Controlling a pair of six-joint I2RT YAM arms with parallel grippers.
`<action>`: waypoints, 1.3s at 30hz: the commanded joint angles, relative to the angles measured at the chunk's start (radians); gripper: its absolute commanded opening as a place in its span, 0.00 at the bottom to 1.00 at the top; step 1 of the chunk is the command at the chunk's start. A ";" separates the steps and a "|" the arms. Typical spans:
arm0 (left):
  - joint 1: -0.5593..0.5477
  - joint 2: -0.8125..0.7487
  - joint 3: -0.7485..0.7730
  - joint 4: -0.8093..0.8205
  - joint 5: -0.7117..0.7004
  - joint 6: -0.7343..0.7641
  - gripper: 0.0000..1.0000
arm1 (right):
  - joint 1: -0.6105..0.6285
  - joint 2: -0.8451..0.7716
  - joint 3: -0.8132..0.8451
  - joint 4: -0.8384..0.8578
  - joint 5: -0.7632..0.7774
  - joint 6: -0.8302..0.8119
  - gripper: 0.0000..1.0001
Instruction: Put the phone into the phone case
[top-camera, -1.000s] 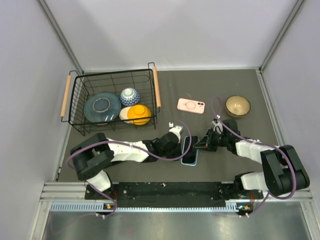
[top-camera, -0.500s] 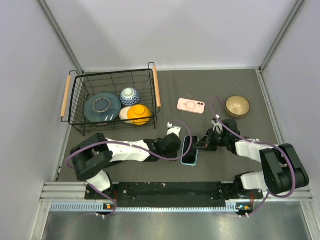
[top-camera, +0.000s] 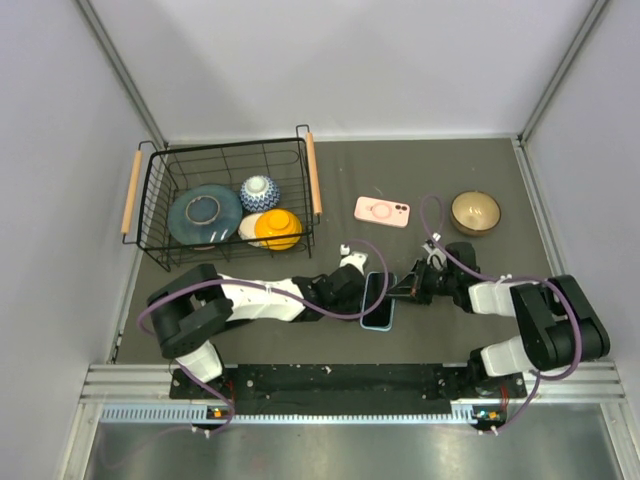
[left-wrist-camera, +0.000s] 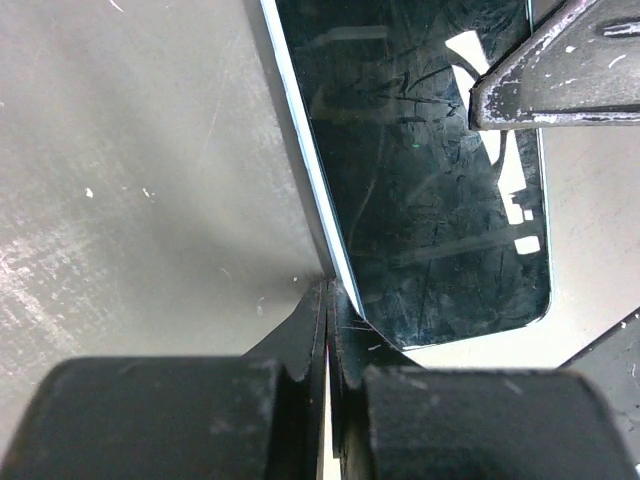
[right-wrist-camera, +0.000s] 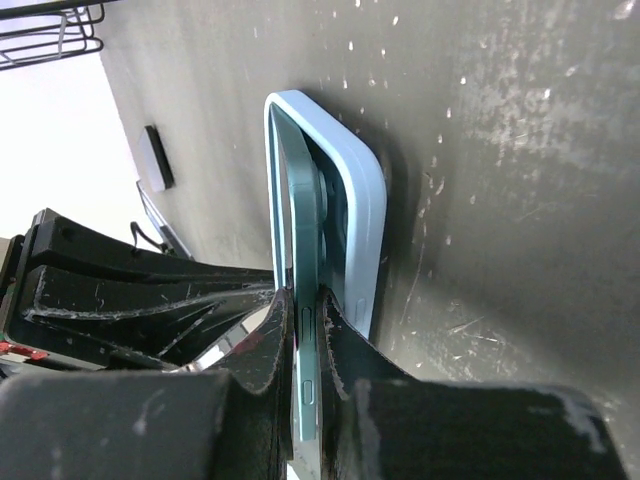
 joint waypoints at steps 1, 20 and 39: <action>-0.015 0.030 -0.023 0.111 0.102 -0.046 0.00 | 0.009 0.072 -0.050 0.118 0.029 0.034 0.00; -0.062 0.028 -0.013 0.111 0.118 -0.086 0.00 | 0.008 -0.042 -0.020 -0.059 0.099 0.020 0.13; 0.020 -0.073 0.026 0.010 0.090 -0.059 0.23 | 0.008 -0.375 0.088 -0.517 0.319 -0.179 0.62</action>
